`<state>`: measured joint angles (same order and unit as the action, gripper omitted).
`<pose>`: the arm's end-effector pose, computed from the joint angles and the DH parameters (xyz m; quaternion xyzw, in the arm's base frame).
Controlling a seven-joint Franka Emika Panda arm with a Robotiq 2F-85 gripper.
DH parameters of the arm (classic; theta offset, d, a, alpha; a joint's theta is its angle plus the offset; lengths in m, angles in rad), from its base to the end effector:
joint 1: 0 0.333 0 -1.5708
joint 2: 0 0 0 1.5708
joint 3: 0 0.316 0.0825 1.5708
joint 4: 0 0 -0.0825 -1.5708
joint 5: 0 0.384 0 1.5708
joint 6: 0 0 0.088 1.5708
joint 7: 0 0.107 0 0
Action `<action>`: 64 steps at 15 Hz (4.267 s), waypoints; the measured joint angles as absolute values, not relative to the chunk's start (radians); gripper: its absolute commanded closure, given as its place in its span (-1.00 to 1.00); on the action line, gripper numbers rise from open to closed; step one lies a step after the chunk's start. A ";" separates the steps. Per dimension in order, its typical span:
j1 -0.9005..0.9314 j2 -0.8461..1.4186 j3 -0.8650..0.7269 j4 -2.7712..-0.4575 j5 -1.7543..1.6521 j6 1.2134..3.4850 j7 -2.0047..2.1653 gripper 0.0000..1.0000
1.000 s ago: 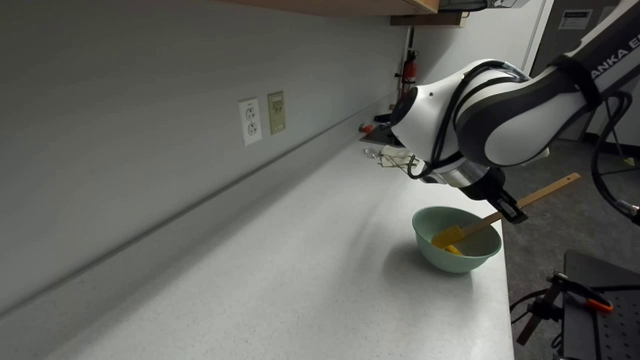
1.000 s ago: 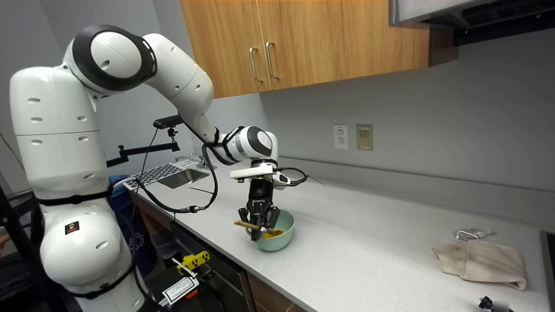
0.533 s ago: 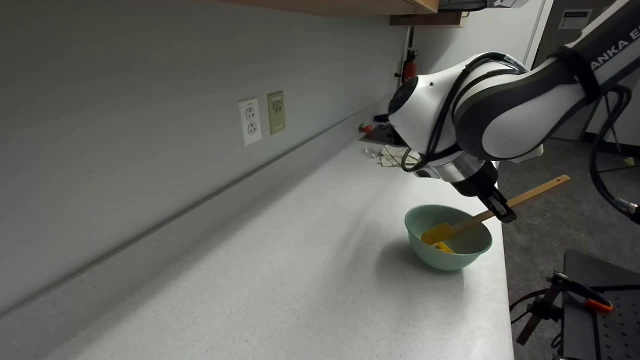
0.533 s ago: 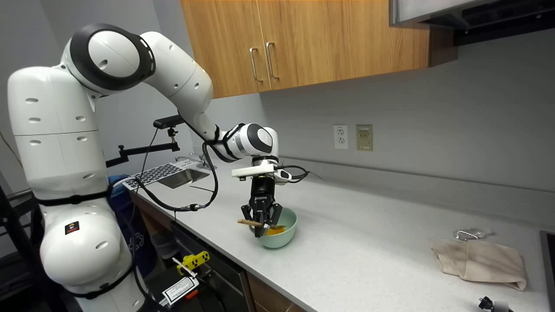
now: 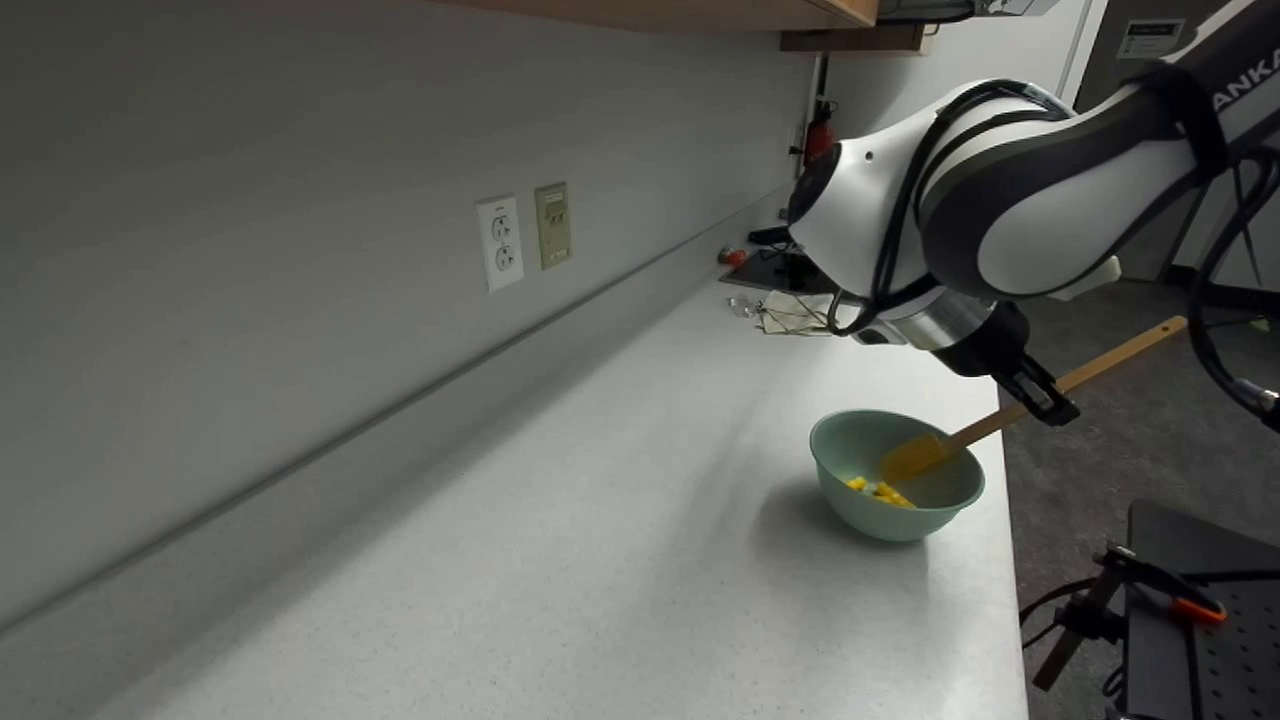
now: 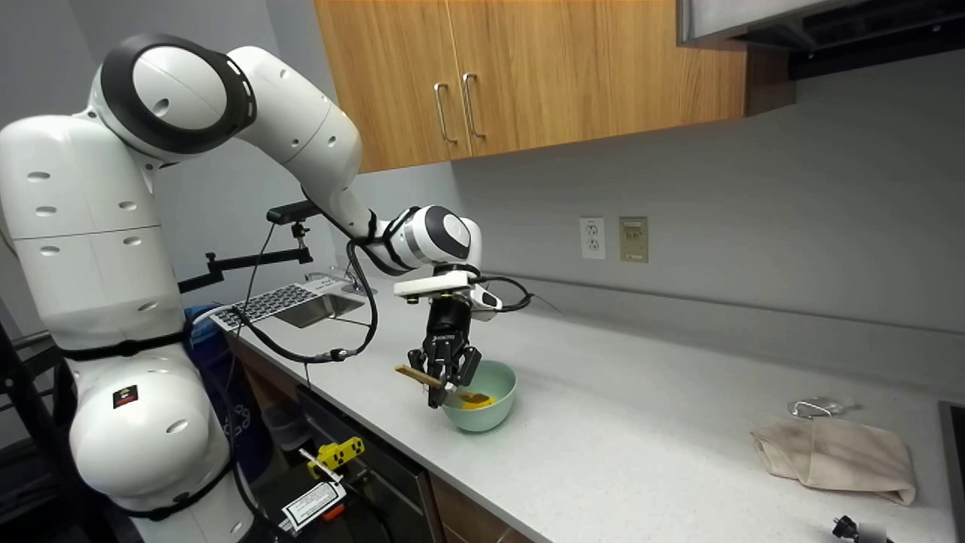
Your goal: Mix in the bowl with the spatula
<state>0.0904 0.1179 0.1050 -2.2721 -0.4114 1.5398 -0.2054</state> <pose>0.4263 0.0400 0.2821 0.8592 0.2567 -0.4039 0.1810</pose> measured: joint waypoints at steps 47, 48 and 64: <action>0.077 0.246 0.078 -2.189 -0.340 1.547 -0.255 0.96; 0.076 0.246 0.078 -2.187 -0.340 1.555 -0.260 0.96; 0.097 0.214 0.118 -2.176 -0.420 1.384 -0.294 0.96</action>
